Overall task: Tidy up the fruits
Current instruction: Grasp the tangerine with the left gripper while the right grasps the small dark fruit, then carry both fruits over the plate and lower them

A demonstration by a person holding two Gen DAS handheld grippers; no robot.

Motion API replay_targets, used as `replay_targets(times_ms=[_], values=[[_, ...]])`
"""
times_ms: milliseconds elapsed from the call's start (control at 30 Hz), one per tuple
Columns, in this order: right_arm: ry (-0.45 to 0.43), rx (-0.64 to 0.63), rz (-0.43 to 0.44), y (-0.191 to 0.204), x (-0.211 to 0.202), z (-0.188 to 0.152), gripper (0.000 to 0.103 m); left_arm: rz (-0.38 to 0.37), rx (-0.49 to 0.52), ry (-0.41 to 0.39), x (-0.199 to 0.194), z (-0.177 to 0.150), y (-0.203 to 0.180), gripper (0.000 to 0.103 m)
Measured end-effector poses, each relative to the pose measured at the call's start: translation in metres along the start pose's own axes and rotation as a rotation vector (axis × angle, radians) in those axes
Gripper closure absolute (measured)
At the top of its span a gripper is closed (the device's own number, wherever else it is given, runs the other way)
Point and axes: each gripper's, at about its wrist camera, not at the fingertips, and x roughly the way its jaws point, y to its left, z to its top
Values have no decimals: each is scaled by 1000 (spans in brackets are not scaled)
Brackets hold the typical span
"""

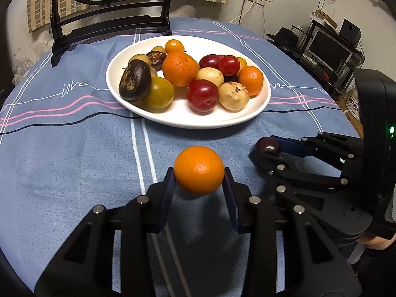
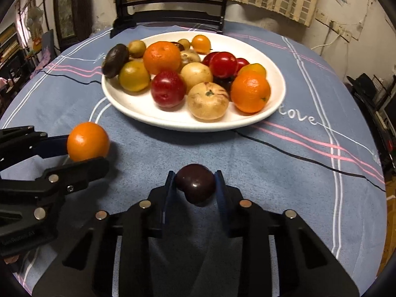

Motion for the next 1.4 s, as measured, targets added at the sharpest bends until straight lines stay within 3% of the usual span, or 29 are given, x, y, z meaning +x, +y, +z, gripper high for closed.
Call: replay_targets(times_ms=[167,400,767,867,967,1033,1133,1267,1400], values=[[-78,39,56,-12,-25,9,72,16,44,-39,-15,10,-7,64],[-219,70,76,-29,-43,63,71,66,83,-128,-36,70,-11,64],[-191,131,98,-40,10,122,71,143,-7,-64,20,133,20,64],[-163,167,142,-47,26,128,70,139,-31,-54,31,139,28,64],[-161,187,152,-50,27,127,68,111,-82,-69,31,141,34,56],[-181,173,129,-50,22,125,68,117,-61,-93,24,140,30,51],[-198,187,123,-53,15,119,66,134,-63,-112,18,135,29,34],[-218,216,108,-57,1,105,45,125,-92,-109,9,125,31,19],[-238,160,37,-47,-22,79,40,161,-73,-114,-2,104,28,16]])
